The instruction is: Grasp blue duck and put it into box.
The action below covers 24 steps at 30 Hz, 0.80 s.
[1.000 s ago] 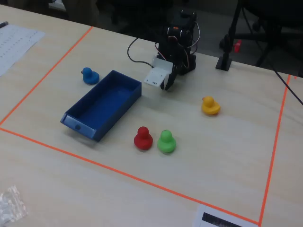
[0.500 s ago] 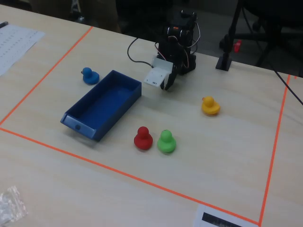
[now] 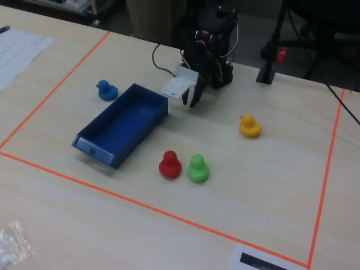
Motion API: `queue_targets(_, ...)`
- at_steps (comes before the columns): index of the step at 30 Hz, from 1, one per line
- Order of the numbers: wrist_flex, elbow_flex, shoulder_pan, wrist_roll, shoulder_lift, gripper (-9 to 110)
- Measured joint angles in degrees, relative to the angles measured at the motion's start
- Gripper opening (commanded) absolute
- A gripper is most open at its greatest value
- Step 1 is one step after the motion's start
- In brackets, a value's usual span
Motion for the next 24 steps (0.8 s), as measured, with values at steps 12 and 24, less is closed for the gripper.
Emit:
queue_targets(12, -6.5, -51.4, 24.7, -0.8, -38.3, 29)
queue_targets(24, -25.7, -59.6, 42.4, -8.8, -56.2, 29)
